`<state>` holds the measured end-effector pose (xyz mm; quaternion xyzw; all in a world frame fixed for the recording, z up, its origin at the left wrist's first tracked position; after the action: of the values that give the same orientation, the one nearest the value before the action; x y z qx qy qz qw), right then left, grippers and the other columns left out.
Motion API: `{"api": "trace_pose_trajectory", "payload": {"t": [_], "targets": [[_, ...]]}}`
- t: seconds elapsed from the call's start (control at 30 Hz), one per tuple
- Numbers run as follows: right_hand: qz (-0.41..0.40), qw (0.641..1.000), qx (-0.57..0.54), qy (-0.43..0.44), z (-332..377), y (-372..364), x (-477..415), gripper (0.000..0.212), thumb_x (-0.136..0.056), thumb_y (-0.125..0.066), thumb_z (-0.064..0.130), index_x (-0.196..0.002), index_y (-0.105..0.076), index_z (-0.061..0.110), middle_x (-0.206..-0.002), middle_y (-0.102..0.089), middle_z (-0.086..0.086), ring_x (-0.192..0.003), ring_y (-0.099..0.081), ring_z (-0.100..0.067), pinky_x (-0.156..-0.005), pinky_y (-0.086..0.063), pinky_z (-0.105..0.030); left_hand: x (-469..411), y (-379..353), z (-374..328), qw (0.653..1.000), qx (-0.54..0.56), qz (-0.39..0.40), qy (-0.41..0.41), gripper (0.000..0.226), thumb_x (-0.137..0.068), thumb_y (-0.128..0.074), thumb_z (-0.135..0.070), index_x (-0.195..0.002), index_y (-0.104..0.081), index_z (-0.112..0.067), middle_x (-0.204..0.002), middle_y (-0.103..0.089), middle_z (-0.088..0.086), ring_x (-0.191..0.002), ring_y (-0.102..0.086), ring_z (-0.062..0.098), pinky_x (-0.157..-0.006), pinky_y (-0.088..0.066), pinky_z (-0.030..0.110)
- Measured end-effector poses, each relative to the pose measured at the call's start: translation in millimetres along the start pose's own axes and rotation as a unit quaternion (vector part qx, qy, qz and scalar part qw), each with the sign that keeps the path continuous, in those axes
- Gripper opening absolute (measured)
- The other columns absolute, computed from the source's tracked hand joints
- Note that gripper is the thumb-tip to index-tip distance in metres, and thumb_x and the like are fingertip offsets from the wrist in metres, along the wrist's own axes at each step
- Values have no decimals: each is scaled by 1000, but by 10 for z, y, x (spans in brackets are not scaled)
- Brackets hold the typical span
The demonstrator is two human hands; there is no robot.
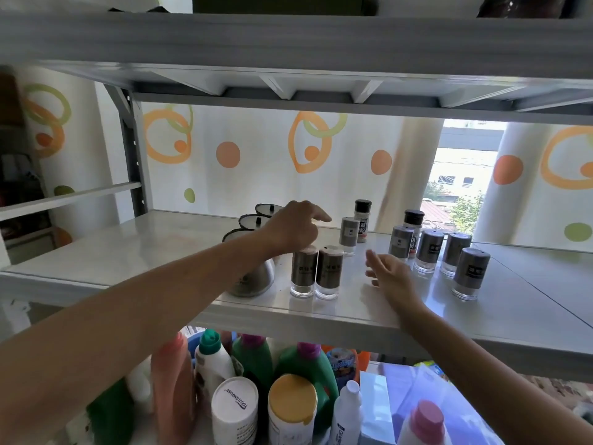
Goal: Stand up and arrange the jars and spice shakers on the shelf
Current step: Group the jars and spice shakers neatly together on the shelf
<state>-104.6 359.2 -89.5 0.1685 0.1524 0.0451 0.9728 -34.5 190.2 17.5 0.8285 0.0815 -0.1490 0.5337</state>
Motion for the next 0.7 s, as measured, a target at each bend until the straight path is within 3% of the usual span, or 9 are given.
{"api": "trace_pose_trajectory", "payload": {"t": [0.07, 0.13, 0.4, 0.53, 0.7], "targets": [[-13, 999, 24, -30, -94, 35, -150, 39, -90, -56, 33, -118, -59, 6, -112, -65, -11, -100, -60, -23, -90, -48, -34, -134, -21, 9, 1000, -7, 11, 14, 58, -84, -34, 6, -133, -54, -16, -142, -49, 9, -132, -43, 21, -103, -35, 26], [-23, 997, 57, -37, -130, 14, -302, 45, -87, -63, 24, -127, -53, 6, -121, -62, -11, -108, -59, -24, -95, -47, -34, -286, -87, 31, 999, -8, 37, 26, 56, -86, -33, 5, -135, -51, -16, -146, -44, 9, -135, -40, 21, -106, -34, 27], [-53, 994, 96, -9, -131, -217, -781, 52, -82, -68, 18, -131, -50, 12, -126, -59, -8, -103, -61, -22, -93, -48, -36, -735, -363, 111, 994, -24, 98, 44, 60, -85, -32, 5, -140, -45, -14, -150, -38, 7, -140, -33, 21, -115, -28, 29], [-59, 996, 67, 1, -120, -279, -931, 52, -81, -67, 15, -130, -49, 13, -125, -61, -8, -102, -61, -22, -90, -46, -31, -878, -429, 71, 994, -22, 106, 34, 61, -85, -32, 7, -142, -41, -13, -151, -37, 7, -141, -31, 20, -115, -27, 28], [-44, 999, 6, 8, -123, -357, -1062, 66, -80, -68, 7, -139, -41, 19, -118, -64, -11, -102, -63, -23, -97, -48, -39, -953, -469, 32, 994, -23, 107, 23, 59, -86, -31, 7, -140, -44, -12, -149, -40, 7, -140, -33, 22, -115, -27, 31]]}}
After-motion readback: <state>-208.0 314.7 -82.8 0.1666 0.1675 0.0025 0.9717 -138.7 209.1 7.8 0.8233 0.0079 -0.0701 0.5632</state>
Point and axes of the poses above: each hand's wrist, its own x-axis away from the middle knuckle, its own y-axis out of the back of the hand, z = x × y, the point moved 6 cm from there along -x, towards the middle knuckle
